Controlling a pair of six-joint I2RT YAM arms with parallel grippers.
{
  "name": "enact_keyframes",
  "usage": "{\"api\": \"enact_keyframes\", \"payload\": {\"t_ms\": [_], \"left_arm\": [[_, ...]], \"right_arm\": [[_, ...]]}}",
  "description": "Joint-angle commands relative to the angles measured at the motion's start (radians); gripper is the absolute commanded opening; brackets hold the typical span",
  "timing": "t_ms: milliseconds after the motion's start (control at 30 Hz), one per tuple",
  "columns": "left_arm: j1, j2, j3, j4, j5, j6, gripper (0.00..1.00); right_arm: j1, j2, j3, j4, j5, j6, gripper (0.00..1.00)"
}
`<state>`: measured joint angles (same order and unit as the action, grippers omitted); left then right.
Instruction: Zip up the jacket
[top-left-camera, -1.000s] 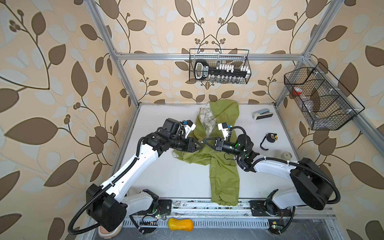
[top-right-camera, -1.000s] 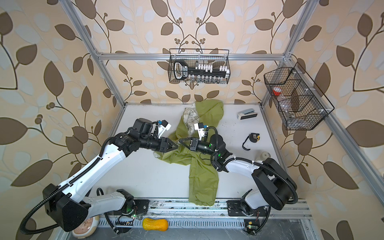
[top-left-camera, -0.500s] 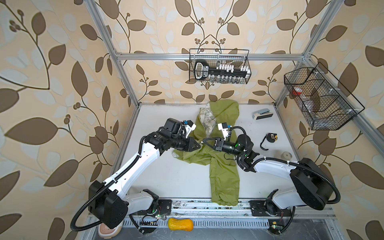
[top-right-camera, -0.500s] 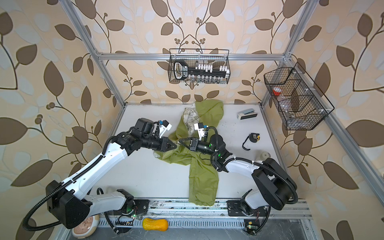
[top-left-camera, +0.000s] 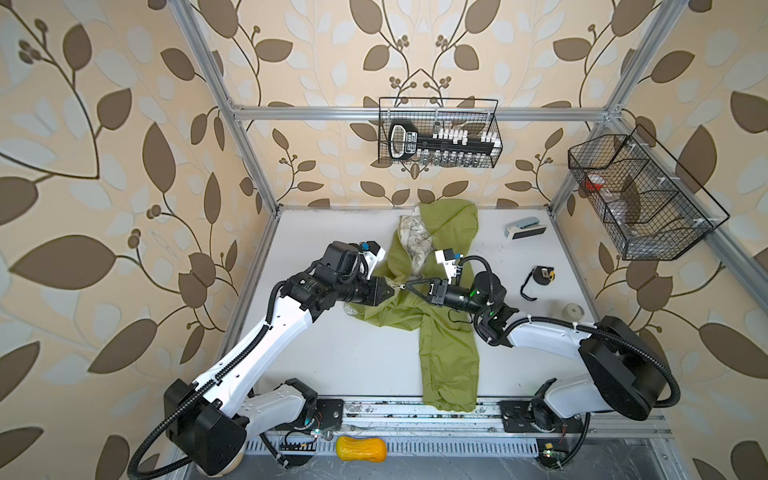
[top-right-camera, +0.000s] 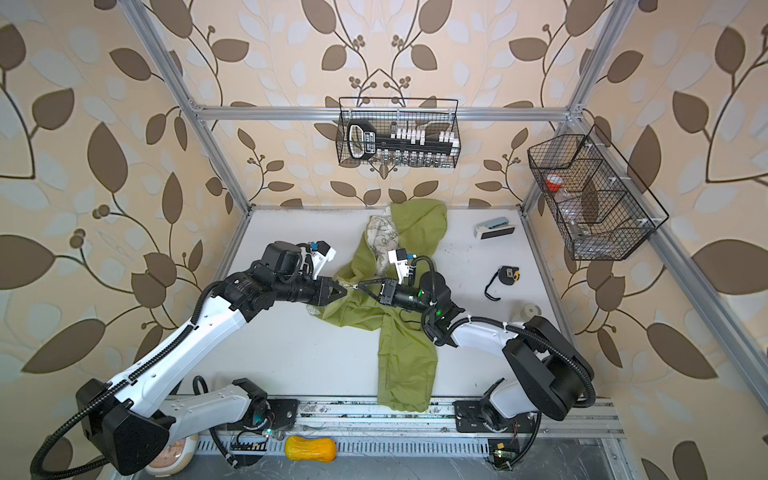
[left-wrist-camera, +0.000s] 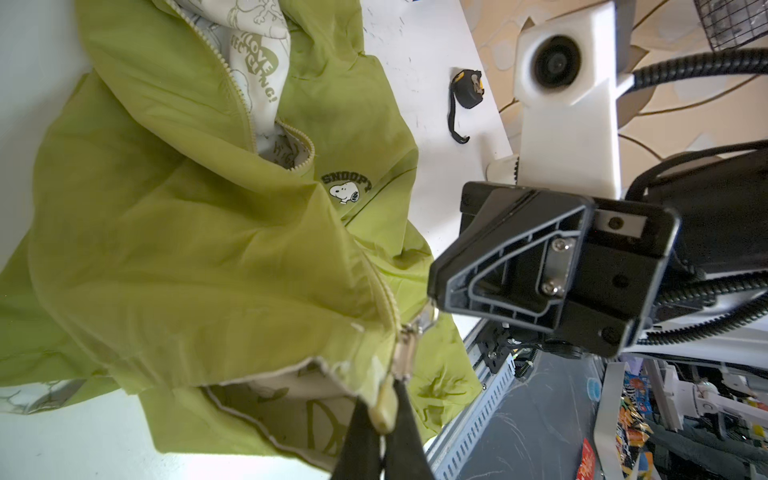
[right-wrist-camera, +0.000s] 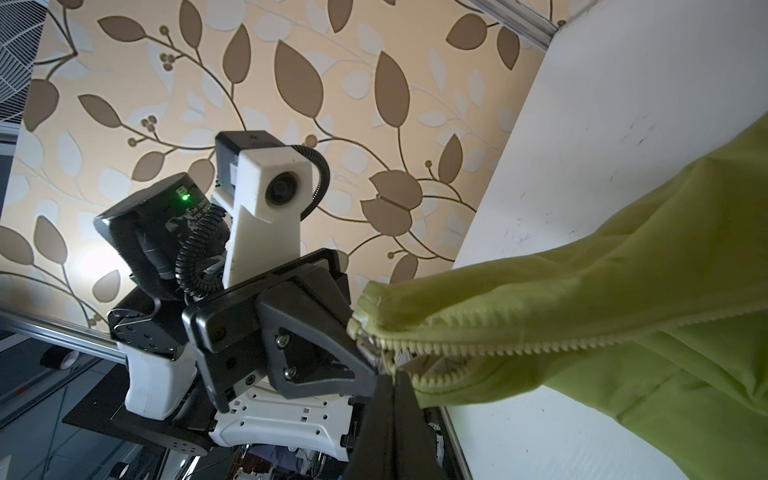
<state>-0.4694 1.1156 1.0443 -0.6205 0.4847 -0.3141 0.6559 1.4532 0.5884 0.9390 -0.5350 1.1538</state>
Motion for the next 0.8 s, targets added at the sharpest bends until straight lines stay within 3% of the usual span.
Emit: {"api": "enact_keyframes", "payload": {"t_ms": [0, 333, 433, 500, 600, 767], "left_arm": [[0.011, -0.040, -0.009, -0.002, -0.063, 0.002, 0.00], [0.043, -0.057, -0.012, -0.002, -0.046, -0.004, 0.00], [0.043, -0.046, -0.012, -0.004, 0.002, 0.010, 0.00], [0.042, -0.039, -0.009, -0.007, 0.041, 0.021, 0.00], [0.043, -0.039, -0.009, 0.006, 0.107, 0.031, 0.00], [0.043, -0.040, -0.009, 0.007, 0.166, 0.033, 0.00]], "right_arm": [[-0.012, -0.014, -0.030, 0.024, 0.021, -0.009, 0.00], [-0.021, 0.007, -0.031, 0.063, -0.017, 0.008, 0.00], [-0.013, 0.064, -0.027, 0.217, -0.042, 0.093, 0.24], [-0.003, 0.111, -0.018, 0.320, -0.041, 0.159, 0.35], [0.019, 0.179, 0.010, 0.423, -0.031, 0.231, 0.42], [0.033, 0.278, 0.048, 0.563, -0.014, 0.333, 0.43]]}}
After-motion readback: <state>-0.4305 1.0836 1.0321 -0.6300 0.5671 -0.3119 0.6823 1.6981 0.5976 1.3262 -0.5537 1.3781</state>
